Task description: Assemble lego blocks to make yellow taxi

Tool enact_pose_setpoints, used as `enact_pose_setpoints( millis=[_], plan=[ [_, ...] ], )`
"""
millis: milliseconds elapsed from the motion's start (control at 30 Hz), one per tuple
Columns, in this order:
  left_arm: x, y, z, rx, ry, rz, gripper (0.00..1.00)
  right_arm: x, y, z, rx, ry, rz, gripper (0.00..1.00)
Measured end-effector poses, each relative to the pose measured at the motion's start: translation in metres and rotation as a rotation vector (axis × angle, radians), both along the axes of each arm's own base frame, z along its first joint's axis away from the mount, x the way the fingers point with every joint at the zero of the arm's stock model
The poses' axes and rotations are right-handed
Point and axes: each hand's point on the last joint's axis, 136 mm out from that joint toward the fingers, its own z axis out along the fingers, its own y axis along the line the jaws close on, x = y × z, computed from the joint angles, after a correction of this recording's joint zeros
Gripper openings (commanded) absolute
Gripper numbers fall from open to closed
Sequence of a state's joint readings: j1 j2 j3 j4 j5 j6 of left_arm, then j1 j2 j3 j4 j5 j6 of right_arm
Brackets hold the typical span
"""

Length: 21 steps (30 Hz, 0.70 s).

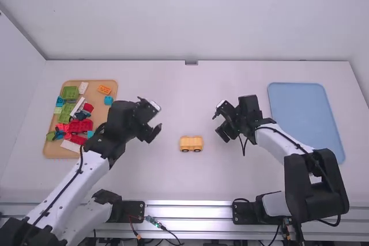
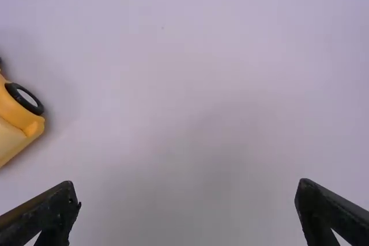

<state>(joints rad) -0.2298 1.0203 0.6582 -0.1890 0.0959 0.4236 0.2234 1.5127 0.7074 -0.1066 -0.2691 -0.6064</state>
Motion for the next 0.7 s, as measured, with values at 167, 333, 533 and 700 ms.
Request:
enact_pose_setpoints(
  millis=[167, 333, 533, 700],
  plan=[
    [0.04, 0.038, 0.036, -0.089, -0.002, 0.224, 0.99, 0.0, 0.0, 0.0, -0.001, -0.001, 0.001, 0.99],
    [0.083, 0.083, 0.045, -0.201, 0.08, 0.458, 0.99, 0.0, 0.0, 0.0, 0.001, 0.001, -0.001, 0.99],
    [0.126, 0.137, 0.039, -0.31, 0.24, 0.717, 0.99, 0.0, 0.0, 0.0, 0.001, 0.003, -0.003, 0.99],
    [0.159, 0.179, 0.037, -0.392, 0.346, 0.843, 0.99, 0.0, 0.0, 0.0, 0.001, 0.003, -0.005, 0.99]
  ],
)
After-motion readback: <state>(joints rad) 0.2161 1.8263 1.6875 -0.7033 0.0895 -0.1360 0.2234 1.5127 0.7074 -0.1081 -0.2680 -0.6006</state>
